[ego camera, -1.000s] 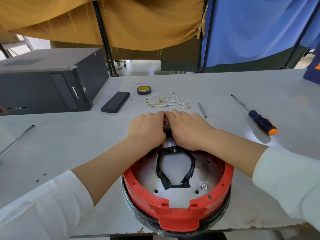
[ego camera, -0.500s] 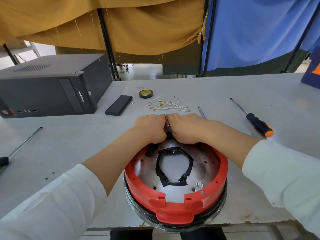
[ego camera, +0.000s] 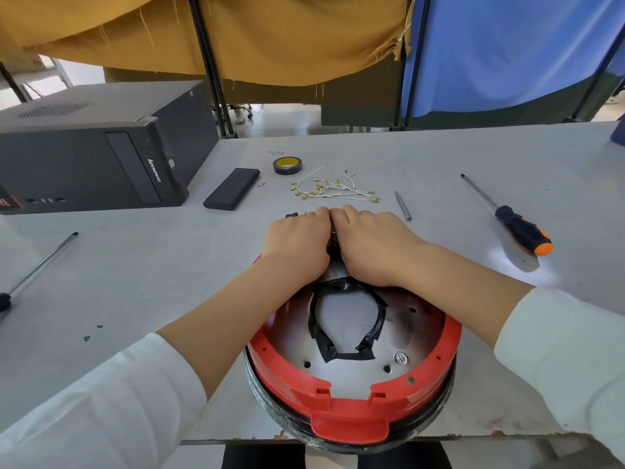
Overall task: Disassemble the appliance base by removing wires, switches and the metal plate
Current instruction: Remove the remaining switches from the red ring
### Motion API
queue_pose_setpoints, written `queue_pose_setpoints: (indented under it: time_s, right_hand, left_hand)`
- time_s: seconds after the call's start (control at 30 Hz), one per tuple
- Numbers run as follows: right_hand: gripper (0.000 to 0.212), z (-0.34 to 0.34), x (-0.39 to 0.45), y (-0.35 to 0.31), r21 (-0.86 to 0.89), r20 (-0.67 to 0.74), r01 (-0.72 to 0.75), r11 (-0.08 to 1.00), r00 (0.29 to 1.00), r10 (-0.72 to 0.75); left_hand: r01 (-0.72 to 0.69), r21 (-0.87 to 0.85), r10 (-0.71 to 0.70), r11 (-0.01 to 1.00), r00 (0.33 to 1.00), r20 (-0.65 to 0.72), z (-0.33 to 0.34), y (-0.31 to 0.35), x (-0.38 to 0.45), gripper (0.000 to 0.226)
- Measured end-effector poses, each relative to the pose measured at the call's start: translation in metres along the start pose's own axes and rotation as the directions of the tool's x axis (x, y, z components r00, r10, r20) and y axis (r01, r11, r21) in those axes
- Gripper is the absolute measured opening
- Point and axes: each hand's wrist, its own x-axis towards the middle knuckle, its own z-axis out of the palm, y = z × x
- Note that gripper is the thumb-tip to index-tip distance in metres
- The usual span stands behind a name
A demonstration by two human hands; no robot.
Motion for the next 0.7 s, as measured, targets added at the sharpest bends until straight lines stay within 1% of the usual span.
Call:
queue_pose_setpoints:
  time_s: [0.43,0.57,0.63,0.7]
  right_hand:
    - [0.035,0.0,0.002,0.0,-0.013,-0.011,-0.003,1.0,1.0,0.003]
    - [0.04,0.001,0.002,0.004,0.068,0.005,-0.001,0.998,1.0,0.0]
    - [0.042,-0.001,0.003,0.004,0.163,0.02,-0.049,0.985,0.999,0.046]
    - [0.044,-0.003,0.002,0.003,0.275,0.051,-0.113,0.955,0.993,0.103]
  left_hand:
    - [0.012,0.047,-0.011,0.999,0.999,-0.034,0.003,0.004,0.003,0.026]
    - [-0.01,-0.027,0.01,1.0,1.0,-0.014,0.002,-0.003,0.003,0.026]
    - [0.011,-0.083,-0.012,0.996,1.0,-0.008,0.002,-0.005,0.003,0.027]
    - [0.05,-0.188,-0.051,0.981,0.999,0.003,0.002,-0.008,0.002,0.032]
